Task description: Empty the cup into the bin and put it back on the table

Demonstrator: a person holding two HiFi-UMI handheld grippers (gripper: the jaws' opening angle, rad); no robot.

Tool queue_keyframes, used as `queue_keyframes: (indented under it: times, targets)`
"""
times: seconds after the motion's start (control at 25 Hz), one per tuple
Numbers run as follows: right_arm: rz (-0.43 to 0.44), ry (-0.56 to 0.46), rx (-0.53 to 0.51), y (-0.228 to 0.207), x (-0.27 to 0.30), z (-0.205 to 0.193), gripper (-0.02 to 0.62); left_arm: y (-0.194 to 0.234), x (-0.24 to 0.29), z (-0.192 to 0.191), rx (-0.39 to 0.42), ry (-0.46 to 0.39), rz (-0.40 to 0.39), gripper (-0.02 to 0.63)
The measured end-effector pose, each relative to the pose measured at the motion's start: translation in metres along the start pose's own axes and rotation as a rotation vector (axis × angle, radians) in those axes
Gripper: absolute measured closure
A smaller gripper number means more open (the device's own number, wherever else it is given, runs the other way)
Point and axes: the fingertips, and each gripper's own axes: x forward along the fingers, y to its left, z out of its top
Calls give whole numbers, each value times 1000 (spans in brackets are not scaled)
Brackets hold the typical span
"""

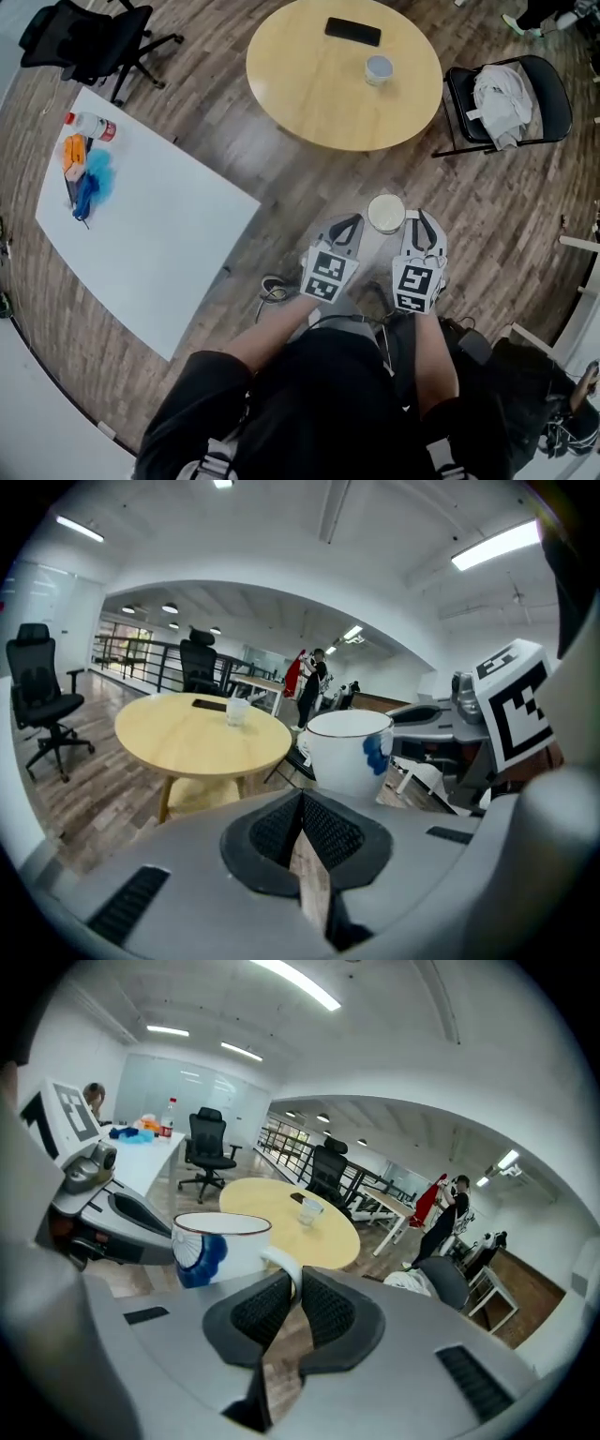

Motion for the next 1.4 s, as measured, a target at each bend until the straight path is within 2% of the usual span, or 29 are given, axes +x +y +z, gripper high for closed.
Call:
queue_keyframes:
  times: [0.2, 0.44, 0.88, 1.24, 1.4]
  targets:
    - [-116, 80, -178, -47, 12, -27, 550, -20, 42, -21, -17, 50, -72, 583]
    - [-196, 119, -313, -72, 27, -34, 551, -38, 73, -12, 68, 10, -127, 583]
    - [-262, 165, -553, -102, 30, -40, 551, -37, 77, -21, 104, -3, -138, 584]
    - [-257, 182, -756, -100, 29, -46, 551, -27, 72, -31, 119, -5, -120, 583]
    - [-266, 181, -808, -103, 31, -49, 551, -27, 74, -33, 116, -5, -111, 583]
